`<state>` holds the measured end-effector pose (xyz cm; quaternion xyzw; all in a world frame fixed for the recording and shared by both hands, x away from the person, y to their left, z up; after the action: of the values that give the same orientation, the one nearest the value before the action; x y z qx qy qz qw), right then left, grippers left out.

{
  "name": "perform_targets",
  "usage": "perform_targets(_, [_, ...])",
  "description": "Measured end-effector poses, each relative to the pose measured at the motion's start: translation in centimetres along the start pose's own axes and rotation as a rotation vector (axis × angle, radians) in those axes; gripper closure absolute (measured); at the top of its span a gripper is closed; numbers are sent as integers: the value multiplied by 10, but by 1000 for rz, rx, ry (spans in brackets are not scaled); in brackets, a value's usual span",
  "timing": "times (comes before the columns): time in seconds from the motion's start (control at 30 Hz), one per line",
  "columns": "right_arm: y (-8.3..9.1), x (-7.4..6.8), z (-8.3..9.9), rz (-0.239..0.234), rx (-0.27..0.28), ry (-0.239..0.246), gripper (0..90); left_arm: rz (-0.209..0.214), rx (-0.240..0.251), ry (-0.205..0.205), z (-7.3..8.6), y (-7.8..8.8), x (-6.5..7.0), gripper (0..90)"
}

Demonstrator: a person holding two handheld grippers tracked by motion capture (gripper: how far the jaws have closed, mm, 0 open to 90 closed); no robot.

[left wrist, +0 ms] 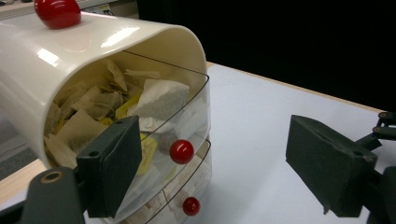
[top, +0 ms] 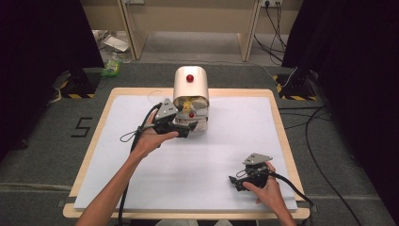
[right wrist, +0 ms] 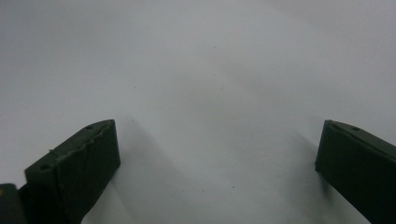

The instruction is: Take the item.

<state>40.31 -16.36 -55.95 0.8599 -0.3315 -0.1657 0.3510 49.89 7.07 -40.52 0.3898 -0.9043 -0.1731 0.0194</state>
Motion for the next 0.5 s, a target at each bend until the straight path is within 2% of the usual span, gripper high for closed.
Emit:
perform_targets(0.1, [0,0,0,0,0,0,4,-13,-13,-12,-1,-9,-2,176])
perform_targets(0.3, [0,0,0,0,0,0,4,-16,-45,-3,1,-20,-7,171])
perform_targets(0.43, [0,0,0,0,0,0,4,-3,-47,5,1,-22,-7,167])
perform_targets(0.5, [0,0,0,0,0,0,4,11,-55,25,1,-22,-9,167])
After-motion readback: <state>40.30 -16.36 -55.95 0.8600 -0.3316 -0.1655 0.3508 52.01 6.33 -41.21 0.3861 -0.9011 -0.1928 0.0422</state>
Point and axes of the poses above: each handheld gripper's, and its own axes: y roughly backward along the jaws, z roughly out of its underside, x roughly to its right, the point moved 8 cm from there along -y, roughly forward along the jaws, and after that the axes turned 5 degrees about -z, right-handed, at the moved point
